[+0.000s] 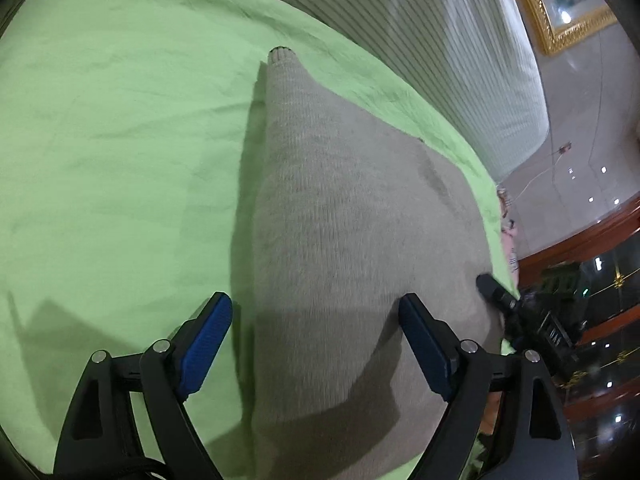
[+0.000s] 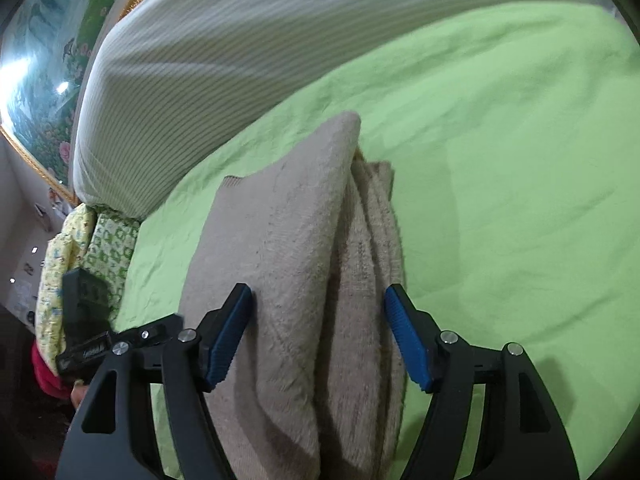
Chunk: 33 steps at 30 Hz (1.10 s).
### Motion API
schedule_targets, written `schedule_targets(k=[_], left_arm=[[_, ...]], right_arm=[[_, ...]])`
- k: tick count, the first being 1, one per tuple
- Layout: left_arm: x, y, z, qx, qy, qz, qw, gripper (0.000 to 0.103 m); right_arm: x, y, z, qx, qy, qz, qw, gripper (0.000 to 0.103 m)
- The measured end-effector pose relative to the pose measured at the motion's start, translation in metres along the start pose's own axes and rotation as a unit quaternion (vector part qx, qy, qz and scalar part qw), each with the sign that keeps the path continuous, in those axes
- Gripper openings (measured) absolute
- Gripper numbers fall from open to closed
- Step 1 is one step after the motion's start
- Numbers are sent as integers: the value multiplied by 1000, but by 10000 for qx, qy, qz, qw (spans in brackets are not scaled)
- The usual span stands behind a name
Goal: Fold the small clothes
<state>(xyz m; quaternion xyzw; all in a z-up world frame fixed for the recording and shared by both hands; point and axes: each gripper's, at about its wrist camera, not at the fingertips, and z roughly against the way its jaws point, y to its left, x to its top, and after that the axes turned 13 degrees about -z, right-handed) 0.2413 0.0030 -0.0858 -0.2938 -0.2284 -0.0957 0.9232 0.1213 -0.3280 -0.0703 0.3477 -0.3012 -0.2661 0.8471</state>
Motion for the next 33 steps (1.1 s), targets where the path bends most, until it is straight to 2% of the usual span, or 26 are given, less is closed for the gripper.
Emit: schedule_targets(k=[4, 6, 7, 9, 12, 18, 23, 28, 33], left_arm=[[7, 1, -19, -113, 76, 12, 9999, 90], [7, -4, -23, -240, 43, -39, 9997, 77], [7, -6, -24, -149, -19, -81, 9999, 73], [4, -9, -19, -96, -179, -154, 9997, 54], [-1, -8, -1, -235, -420, -78, 9988, 45], [-28, -22, 61, 7, -772, -259, 9967, 44], [-64, -15, 134, 349, -1189, -228, 9920, 44], [-108, 20, 183, 604, -1273, 114, 9900, 43], [-156, 72, 209, 673, -1347, 690, 9862, 43]], right_arm=[[1, -11, -6, 265, 104, -207, 9994, 74], [2, -10, -10, 360, 172, -245, 9989, 73], [2, -9, -12, 433, 216, -242, 9985, 65], [1, -7, -13, 562, 245, -256, 9978, 48], [-5, 9, -2, 480, -30, 34, 9988, 34], [-31, 57, 22, 954, -165, 414, 9944, 29], [-69, 99, 30, 1385, -8, 619, 9884, 28], [-112, 128, 2, 1658, 437, 709, 9826, 28], [-151, 155, -42, 1775, 917, 1012, 9746, 28]])
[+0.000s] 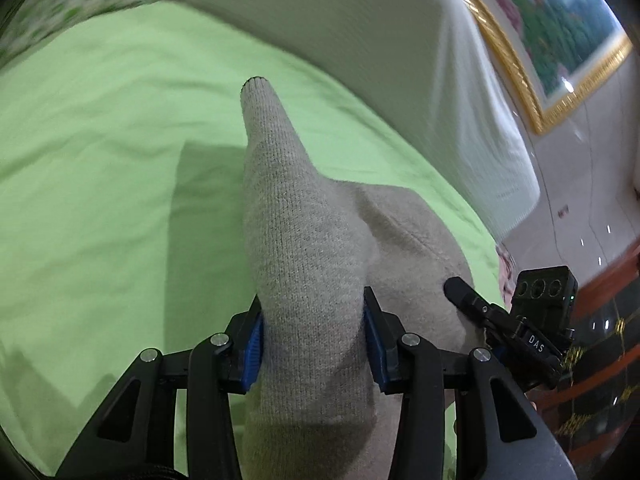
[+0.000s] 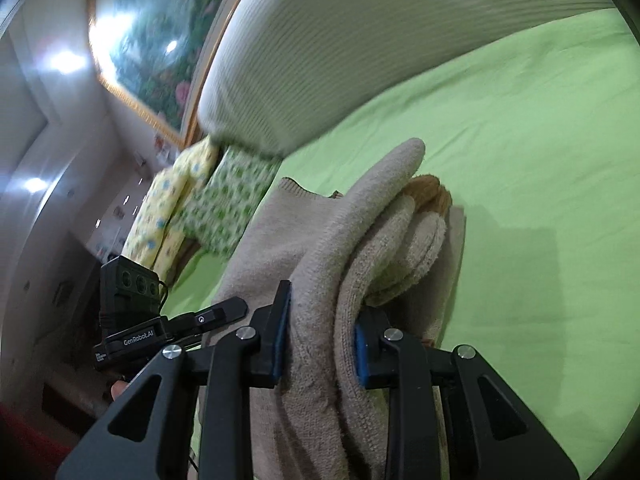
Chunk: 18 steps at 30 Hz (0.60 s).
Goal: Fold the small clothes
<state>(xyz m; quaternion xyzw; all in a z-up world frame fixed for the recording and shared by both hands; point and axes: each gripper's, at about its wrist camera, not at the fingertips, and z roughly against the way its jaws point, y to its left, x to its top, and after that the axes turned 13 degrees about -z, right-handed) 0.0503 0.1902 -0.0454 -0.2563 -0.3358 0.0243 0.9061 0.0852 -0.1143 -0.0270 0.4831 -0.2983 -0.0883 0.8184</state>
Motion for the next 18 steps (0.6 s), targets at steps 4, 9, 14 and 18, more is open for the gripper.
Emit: schedule_targets(k=[4, 9, 14, 18], left_arm=[[-20, 33, 8, 62, -48, 247, 9997, 43], [-24, 40, 2, -80, -117, 354, 9993, 44], [-26, 26, 5, 290, -100, 77, 9995, 52], [-26, 19, 19, 671, -130, -123, 9976, 53]], right_arm=[[-12, -3, -20, -97, 190, 49, 9998, 28], [-13, -23, -24, -394, 172, -169, 9989, 31], [-14, -23, -22, -622, 125, -67, 9980, 50], [-15, -12, -13, -799, 13, 105, 9967, 50]])
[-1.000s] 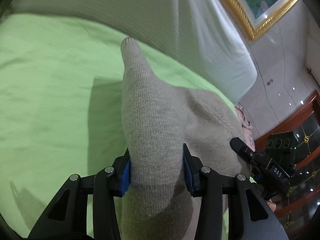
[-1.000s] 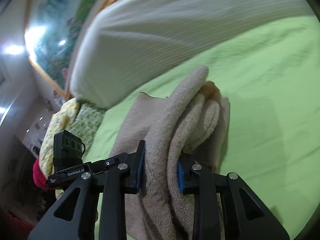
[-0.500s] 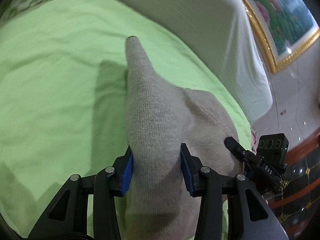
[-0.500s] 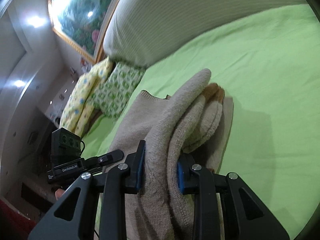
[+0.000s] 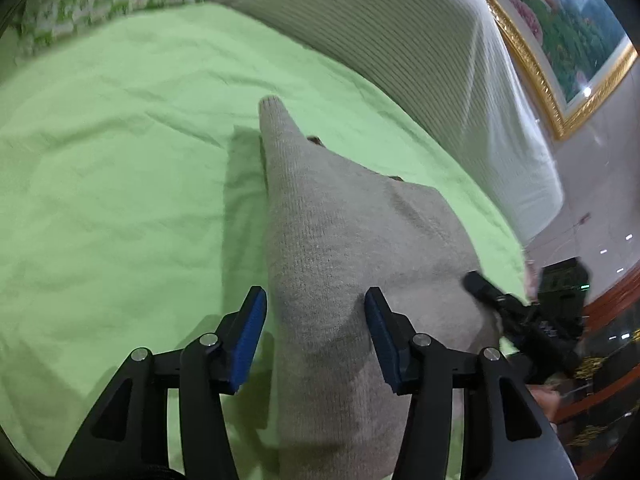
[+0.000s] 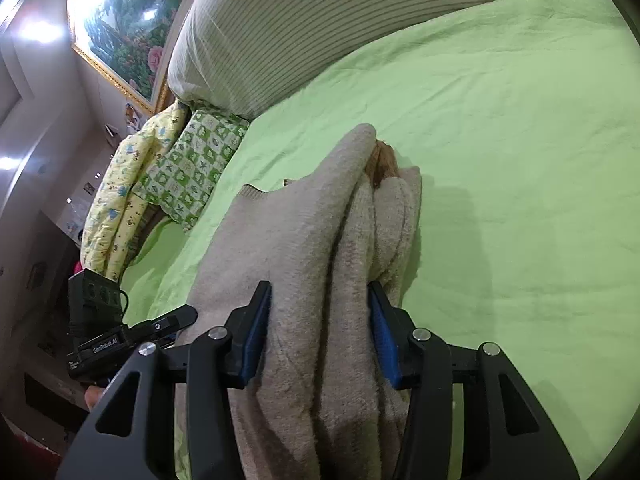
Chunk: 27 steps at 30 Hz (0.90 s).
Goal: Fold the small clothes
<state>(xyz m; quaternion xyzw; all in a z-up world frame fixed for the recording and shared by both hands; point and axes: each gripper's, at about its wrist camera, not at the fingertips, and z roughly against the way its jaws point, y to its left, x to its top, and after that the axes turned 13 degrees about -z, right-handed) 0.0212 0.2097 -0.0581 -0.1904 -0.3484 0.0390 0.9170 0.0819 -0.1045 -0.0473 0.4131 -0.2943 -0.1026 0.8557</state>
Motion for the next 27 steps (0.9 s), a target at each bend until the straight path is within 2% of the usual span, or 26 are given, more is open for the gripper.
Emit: schedule_targets(k=[2, 5, 10, 14, 18, 22, 24, 27], left_arm=[[2, -4, 11, 300, -58, -197, 9993, 56], [4, -9, 24, 530, -130, -378, 9978, 57], [8, -22, 38, 520, -215, -564, 9968, 58], [18, -38, 36, 354, -229, -754, 9963, 59], [38, -49, 22, 29, -210, -933, 9954, 60], [57, -49, -11, -357, 150, -1047, 9938, 60], [63, -44, -29, -246, 320, -1049, 9937, 60], [72, -30, -54, 74, 562, -989, 9935, 57]], right_arm=[[0, 8, 8, -174, -143, 114, 9997, 50], [3, 20, 24, -359, -477, 216, 9980, 50], [8, 39, 40, -402, -797, 387, 9953, 50], [9, 58, 29, -366, -638, 605, 9955, 50], [15, 67, 4, -495, -378, 722, 9954, 42], [25, 60, -20, -569, -96, 544, 9969, 36], [30, 55, -34, -649, 63, 471, 9968, 36], [38, 37, -53, -1151, -31, 421, 9925, 33]])
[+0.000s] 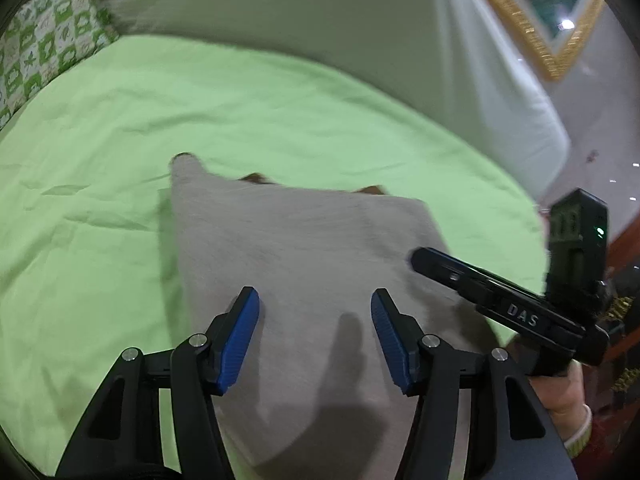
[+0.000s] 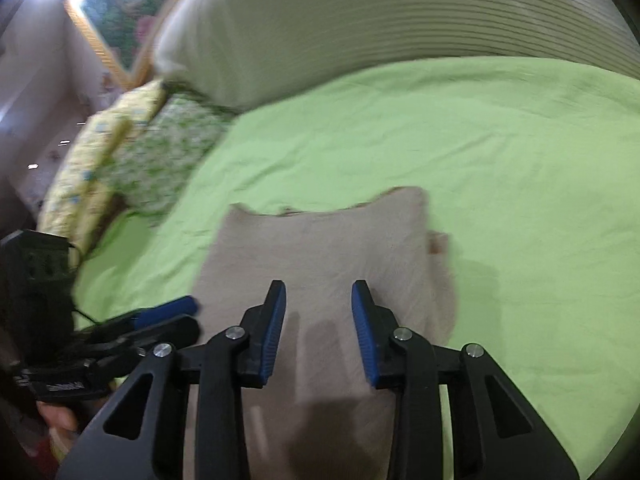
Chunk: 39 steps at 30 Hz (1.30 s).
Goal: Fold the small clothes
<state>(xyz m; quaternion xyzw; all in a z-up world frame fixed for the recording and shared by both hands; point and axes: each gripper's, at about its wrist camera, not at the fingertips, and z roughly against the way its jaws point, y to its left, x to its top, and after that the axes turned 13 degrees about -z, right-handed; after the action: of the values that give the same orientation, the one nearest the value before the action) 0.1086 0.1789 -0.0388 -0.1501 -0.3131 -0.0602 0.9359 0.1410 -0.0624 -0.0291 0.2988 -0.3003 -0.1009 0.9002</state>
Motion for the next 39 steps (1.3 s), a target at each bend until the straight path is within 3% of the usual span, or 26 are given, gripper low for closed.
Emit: schedule_targets(k=[3, 6, 11, 13, 15, 20, 27, 31, 34, 36, 39], left_arm=[[3, 15, -25, 466, 360, 132, 9982, 52], [2, 20, -33, 557, 424, 181, 9974, 52], [-5, 10, -8, 526, 216, 220, 9981, 53], [-12, 3, 7, 587, 100, 167, 9981, 59], [-25, -5, 26, 635, -40, 170, 9978, 66], [-69, -29, 63, 418, -231, 282, 9985, 66], [-100, -60, 71, 345, -75, 176, 9992, 67], [-111, -61, 65, 350, 125, 123, 9992, 67], [-123, -57, 57, 342, 262, 50, 9991, 72], [-132, -50, 47, 314, 375, 133, 9987, 73], [-142, -42, 48, 105, 358, 397, 9985, 73]], right_arm=[[5, -15, -20, -257, 46, -96, 9996, 20], [11, -24, -29, -173, 92, -220, 9996, 16], [13, -25, -7, 93, 51, -448, 9989, 19], [8, -26, 11, 95, -106, -514, 9986, 20], [-3, -27, 36, 182, -258, -532, 9981, 20], [-32, -30, 82, 287, -532, -539, 9967, 21], [-63, -4, 95, 602, -510, -38, 9969, 21], [-67, 0, 73, 10, -214, 19, 9998, 21], [-81, -16, 77, -27, -226, -94, 9997, 21], [-92, -29, 70, -371, -82, -137, 9992, 21], [-101, -52, 64, -235, 17, -496, 9985, 21]])
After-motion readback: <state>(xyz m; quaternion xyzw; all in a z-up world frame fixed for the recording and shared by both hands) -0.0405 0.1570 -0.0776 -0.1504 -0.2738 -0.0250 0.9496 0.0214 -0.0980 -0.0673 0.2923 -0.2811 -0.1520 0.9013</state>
